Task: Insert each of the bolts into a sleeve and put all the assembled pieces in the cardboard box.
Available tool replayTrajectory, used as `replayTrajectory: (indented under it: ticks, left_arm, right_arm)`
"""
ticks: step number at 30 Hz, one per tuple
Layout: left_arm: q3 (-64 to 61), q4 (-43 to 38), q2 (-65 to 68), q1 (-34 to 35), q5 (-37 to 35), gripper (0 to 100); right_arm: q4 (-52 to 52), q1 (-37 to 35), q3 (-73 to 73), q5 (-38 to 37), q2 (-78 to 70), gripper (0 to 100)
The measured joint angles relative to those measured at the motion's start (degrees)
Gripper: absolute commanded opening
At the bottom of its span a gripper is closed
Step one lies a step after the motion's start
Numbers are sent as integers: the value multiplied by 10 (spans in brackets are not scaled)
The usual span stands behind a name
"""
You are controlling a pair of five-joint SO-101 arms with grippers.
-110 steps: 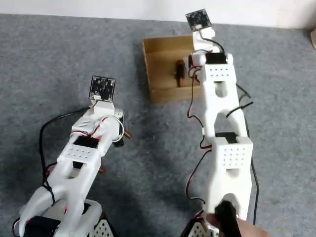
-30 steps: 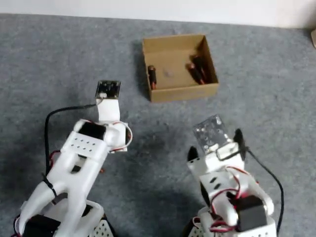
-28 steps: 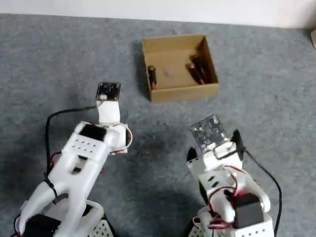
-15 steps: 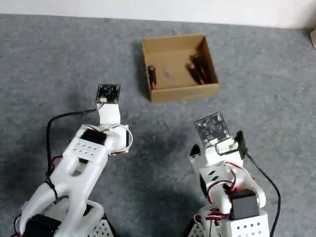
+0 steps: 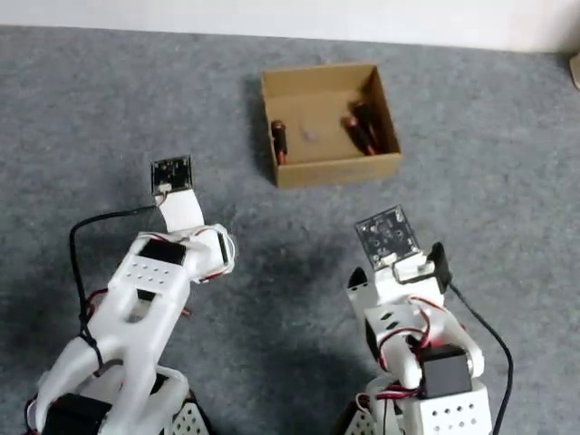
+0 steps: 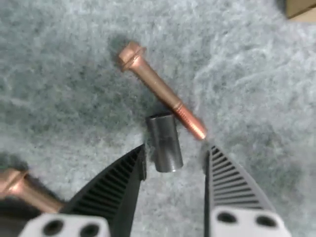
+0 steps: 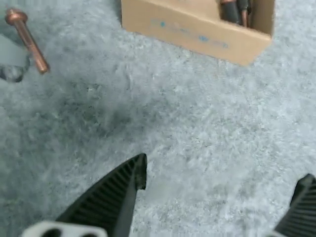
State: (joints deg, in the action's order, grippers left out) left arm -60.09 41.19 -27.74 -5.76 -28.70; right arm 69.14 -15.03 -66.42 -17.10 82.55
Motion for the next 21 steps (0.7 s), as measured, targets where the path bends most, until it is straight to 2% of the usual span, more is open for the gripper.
replayTrajectory:
  ticks: [4, 11, 21]
  left_arm:
    - [0, -30, 55, 0, 0, 192]
    - [58, -33, 180, 0, 0, 192]
    - [65, -33, 192, -1, 0, 192]
  right_arm:
    - [-19, 0, -17, 0, 0, 409]
    - [-23, 0, -20, 0, 0, 409]
    - [-23, 0, -23, 0, 0, 409]
